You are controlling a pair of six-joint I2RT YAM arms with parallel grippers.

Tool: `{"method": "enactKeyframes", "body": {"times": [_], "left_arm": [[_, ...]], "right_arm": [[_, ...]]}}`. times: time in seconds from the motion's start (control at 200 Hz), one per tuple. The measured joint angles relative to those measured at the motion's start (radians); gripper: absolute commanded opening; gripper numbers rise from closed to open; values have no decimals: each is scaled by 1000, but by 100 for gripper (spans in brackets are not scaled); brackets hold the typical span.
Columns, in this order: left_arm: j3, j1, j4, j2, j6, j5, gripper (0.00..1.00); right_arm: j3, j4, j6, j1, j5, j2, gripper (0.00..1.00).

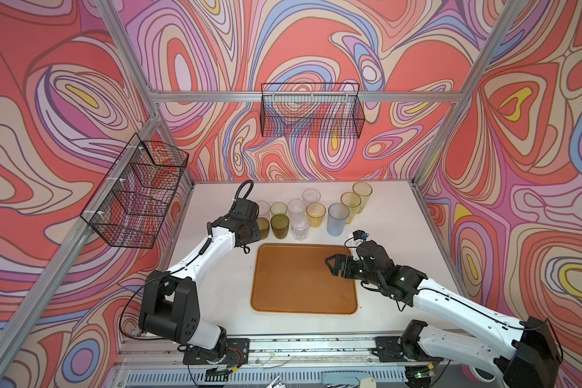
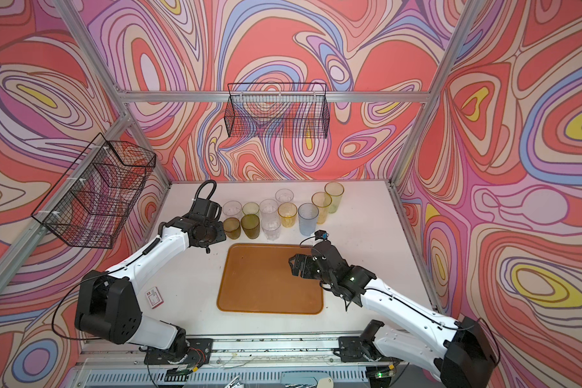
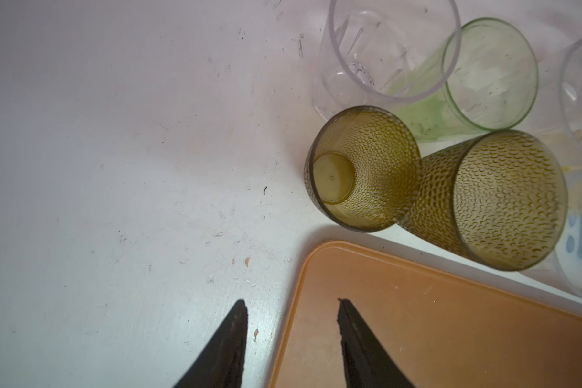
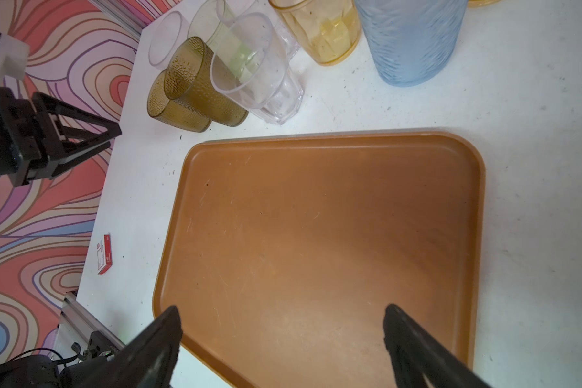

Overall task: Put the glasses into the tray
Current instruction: 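Lift the left gripper and move it above the dark olive dimpled glass, then lower the left gripper onto the olive glass rim and close on it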

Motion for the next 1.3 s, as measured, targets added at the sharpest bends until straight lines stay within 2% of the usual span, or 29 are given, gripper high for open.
{"method": "enactKeyframes", "body": {"times": [0.666,1.302], "left_arm": [[172,6,4,208,-6,-7,33],[199,24,-4,291,21,-64,25]], "right_arm": [[-53,-7,-15,0,15,-86,96],[-60,-32,-10,0,41,-99,96]]}}
